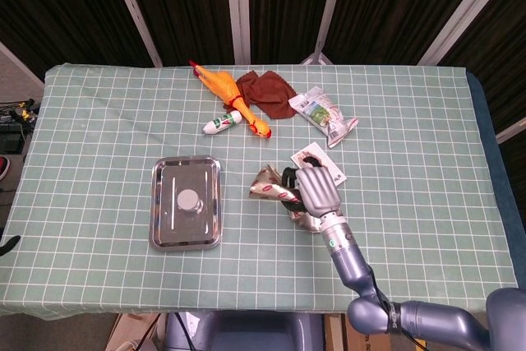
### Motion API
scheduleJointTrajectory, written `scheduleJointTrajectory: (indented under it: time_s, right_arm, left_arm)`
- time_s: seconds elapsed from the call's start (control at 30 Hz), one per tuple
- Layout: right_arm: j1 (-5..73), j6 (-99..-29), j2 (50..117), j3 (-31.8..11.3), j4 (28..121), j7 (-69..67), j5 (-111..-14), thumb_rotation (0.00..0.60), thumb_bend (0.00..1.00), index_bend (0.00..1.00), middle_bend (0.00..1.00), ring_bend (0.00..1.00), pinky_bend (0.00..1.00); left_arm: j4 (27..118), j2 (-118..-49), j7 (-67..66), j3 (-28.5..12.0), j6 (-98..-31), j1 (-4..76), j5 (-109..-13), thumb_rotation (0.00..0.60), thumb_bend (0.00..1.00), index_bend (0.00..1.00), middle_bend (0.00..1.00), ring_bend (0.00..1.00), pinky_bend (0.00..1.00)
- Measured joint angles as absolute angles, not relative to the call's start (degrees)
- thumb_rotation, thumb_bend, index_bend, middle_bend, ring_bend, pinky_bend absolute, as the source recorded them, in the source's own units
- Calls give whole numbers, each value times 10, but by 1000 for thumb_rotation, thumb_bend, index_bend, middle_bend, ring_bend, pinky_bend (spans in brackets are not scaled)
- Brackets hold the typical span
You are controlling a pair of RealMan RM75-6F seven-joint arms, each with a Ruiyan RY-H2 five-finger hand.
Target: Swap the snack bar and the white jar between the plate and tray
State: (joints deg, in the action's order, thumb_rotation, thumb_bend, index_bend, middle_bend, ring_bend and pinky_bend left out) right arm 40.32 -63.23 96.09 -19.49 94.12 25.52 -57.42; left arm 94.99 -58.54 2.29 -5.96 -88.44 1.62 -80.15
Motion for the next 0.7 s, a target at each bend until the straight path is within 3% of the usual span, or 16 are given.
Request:
scheduleJointTrajectory:
  time_s: [0.33, 0.7]
  right_arm:
    - [495, -571, 1050, -219, 804, 252, -555, 600, 463, 635, 578, 552, 163]
    - [555, -558, 1163, -225, 604, 226, -567, 600, 463, 636, 558, 519, 131]
  left_arm:
    - [943, -589, 17, -64, -862, 25, -783, 600, 189, 238, 0, 0, 98]
    - [942, -587, 16, -57, -852, 29, -788, 600, 190, 238, 0, 0, 98]
